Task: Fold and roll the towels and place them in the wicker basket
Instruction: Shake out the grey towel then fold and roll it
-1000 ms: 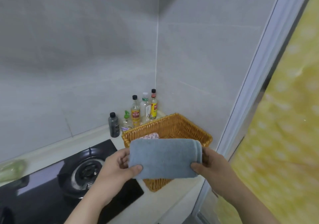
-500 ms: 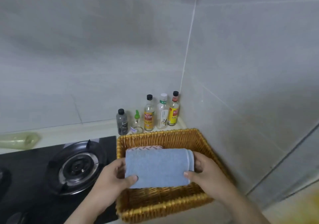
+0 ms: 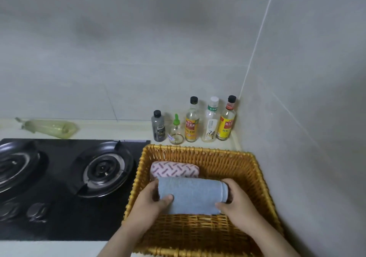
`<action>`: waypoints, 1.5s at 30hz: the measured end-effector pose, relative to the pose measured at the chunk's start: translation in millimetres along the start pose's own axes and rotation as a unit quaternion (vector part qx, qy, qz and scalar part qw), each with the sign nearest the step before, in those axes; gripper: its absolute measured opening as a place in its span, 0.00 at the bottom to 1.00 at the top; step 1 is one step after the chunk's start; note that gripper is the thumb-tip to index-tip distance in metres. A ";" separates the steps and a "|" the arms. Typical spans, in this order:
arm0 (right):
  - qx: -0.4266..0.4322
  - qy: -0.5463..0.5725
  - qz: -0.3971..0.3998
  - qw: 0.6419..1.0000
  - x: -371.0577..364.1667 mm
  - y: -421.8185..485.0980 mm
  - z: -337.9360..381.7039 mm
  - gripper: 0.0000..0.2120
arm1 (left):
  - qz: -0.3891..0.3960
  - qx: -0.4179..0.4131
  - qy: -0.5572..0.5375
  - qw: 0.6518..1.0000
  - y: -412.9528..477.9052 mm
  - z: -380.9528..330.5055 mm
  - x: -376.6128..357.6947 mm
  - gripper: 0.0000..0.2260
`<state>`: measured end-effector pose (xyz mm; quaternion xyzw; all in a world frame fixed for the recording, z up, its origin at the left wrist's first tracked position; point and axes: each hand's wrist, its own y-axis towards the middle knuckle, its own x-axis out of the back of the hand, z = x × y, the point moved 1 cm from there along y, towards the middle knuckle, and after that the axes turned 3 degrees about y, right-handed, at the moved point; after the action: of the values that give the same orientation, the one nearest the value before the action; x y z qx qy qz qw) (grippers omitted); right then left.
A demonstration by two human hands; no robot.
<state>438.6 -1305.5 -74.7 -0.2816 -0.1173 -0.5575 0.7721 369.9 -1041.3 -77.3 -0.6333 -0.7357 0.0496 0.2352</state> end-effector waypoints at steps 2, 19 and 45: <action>0.000 -0.018 0.013 1.000 -6.1 12.2 -5.7 0.29 | -0.021 -0.009 0.058 0.998 8.9 3.4 -4.5 0.27; 0.048 -0.048 0.055 0.996 -69.4 82.0 -25.6 0.23 | -0.192 0.206 -0.249 0.927 51.7 9.8 -32.3 0.21; 0.114 -0.111 0.101 0.982 -78.0 86.1 -25.7 0.57 | -0.210 0.237 -0.513 0.798 72.5 5.4 -54.2 0.38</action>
<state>487.6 -1239.1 -160.4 -0.2628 -0.2362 -0.4251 0.8333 438.3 -1077.9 -124.3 -0.2701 -0.8288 0.4891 -0.0289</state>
